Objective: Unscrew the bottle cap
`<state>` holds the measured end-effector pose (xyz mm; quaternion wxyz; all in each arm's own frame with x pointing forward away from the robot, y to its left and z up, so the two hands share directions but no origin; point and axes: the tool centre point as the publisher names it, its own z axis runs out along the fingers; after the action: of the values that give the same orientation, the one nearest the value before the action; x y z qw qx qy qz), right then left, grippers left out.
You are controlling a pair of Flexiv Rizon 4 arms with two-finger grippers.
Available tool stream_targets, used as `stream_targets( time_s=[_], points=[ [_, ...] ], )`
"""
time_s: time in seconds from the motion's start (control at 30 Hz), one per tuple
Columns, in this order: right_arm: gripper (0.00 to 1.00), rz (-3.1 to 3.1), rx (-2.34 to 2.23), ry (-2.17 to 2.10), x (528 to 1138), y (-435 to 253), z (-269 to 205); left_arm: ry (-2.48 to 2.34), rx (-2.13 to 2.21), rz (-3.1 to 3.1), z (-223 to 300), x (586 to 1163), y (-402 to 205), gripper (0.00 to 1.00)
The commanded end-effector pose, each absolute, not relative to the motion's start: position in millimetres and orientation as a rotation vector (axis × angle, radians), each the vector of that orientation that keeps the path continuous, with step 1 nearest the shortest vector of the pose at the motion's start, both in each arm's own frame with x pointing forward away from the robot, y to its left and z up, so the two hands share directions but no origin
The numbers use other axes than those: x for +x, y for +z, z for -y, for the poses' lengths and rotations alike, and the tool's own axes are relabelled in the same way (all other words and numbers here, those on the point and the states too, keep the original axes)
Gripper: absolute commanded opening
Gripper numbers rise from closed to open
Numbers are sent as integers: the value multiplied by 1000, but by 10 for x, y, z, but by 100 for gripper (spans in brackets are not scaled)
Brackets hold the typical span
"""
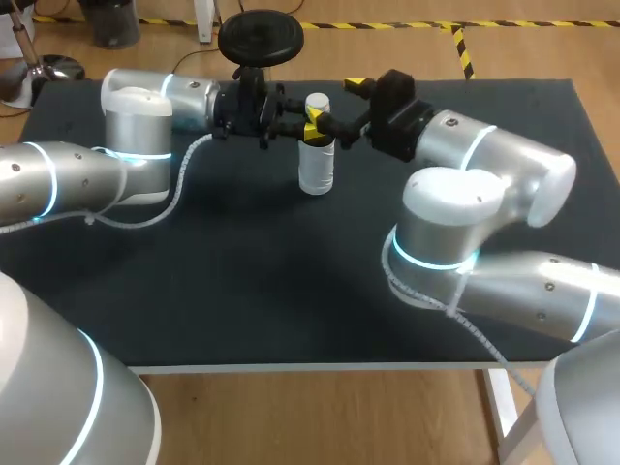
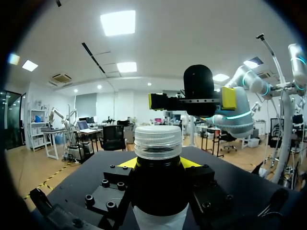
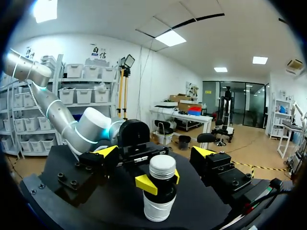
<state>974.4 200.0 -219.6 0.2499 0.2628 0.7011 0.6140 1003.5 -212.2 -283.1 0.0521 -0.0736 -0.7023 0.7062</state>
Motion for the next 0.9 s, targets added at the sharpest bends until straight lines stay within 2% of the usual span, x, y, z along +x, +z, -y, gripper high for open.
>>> stream_targets(
  time_s=[0.03,0.9],
  points=[
    [100,-1845,766,1637,9761,-2255,-2122,2149,-222,2138,2131,10033,-2829,0],
    [100,-1862,830,1697,9927,-2415,-2237,2149,-222,2138,2131,10033,-2829,0]
  ],
)
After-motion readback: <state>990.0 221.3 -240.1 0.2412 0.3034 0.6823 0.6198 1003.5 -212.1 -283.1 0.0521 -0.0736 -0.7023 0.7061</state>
